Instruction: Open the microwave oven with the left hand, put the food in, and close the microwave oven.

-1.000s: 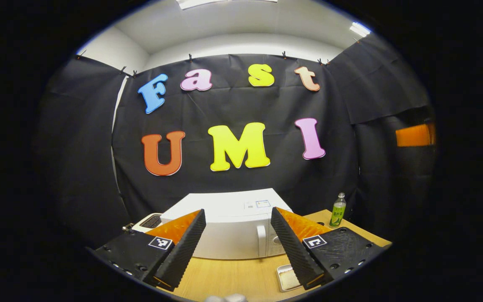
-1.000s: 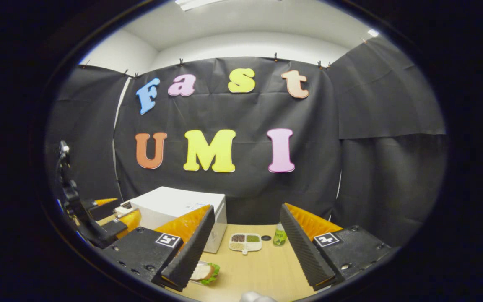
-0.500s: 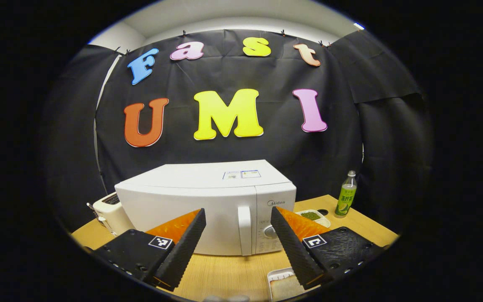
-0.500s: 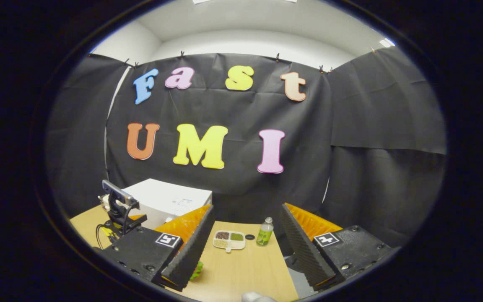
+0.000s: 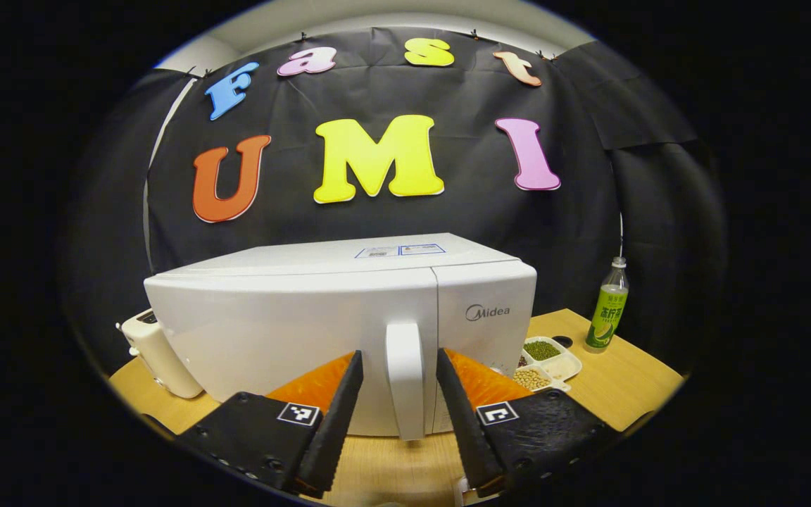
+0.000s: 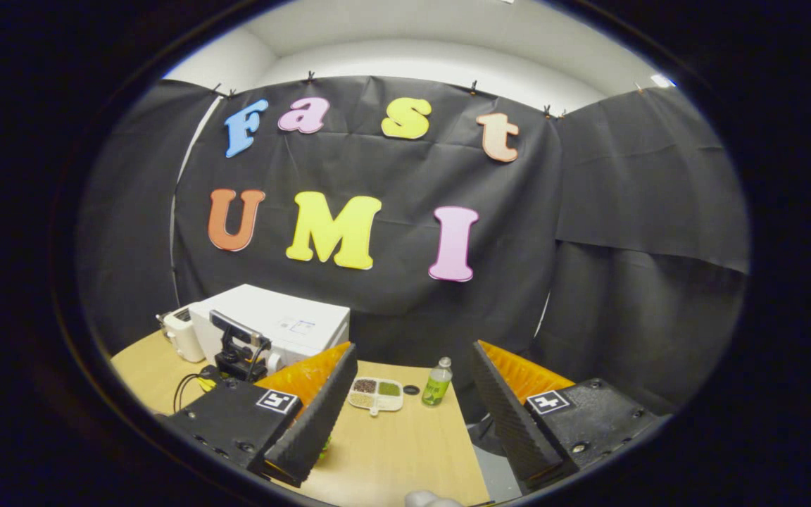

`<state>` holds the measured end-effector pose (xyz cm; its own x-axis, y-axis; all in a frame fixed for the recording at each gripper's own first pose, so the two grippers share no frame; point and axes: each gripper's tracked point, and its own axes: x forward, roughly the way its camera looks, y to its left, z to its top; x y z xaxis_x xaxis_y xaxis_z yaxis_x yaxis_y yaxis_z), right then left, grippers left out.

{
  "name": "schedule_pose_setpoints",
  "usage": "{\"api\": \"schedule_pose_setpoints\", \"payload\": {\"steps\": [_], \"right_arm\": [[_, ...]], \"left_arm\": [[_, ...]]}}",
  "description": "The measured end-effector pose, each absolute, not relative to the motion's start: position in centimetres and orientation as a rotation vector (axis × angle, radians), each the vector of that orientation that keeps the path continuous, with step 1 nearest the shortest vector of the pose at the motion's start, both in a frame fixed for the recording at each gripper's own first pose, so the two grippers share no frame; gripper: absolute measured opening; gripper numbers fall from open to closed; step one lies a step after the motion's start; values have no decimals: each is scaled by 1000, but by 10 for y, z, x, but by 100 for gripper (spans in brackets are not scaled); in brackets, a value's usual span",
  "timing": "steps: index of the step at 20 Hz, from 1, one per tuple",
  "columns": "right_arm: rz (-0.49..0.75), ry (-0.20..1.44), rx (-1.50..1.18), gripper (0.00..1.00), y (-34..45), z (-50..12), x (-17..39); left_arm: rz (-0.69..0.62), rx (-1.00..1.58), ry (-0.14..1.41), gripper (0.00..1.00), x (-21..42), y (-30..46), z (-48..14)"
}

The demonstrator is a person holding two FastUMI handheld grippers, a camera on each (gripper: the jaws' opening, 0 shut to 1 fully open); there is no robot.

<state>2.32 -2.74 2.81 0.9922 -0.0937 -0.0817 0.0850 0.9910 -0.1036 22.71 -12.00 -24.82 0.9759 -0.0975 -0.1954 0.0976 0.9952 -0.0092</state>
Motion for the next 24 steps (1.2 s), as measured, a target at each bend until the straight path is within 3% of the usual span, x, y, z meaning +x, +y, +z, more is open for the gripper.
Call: {"api": "schedule_pose_setpoints", "payload": {"steps": [3, 7, 8, 9, 10, 11, 15, 19, 24], "right_arm": [[-87, 82, -90, 96, -27, 28, 21], [-89, 81, -78, 96, -28, 26, 17], [-88, 83, -73, 96, -28, 26, 15], [-86, 85, -69, 96, -28, 25, 15], [-85, 84, -68, 96, -27, 26, 13], [-85, 86, -69, 100, -27, 25, 12], [-77, 83, -63, 96, -25, 26, 13], [-60, 69, -69, 100, -22, 29, 16], [-23, 61, -68, 96, -8, 27, 18]], "left_arm": [[-129, -21, 190, 29, 229, -127, -249], [-174, -72, 197, 19, 225, -126, -248], [-177, -73, 200, 14, 226, -127, -250], [-178, -64, 200, 0, 227, -127, -250], [-176, -69, 202, 8, 227, -127, -249], [-177, -76, 208, 2, 225, -128, -249], [-196, -87, 227, 3, 222, -127, -249], [-212, -63, 197, 2, 182, -115, -247], [-223, -60, 213, 2, 137, -95, -251]]}}
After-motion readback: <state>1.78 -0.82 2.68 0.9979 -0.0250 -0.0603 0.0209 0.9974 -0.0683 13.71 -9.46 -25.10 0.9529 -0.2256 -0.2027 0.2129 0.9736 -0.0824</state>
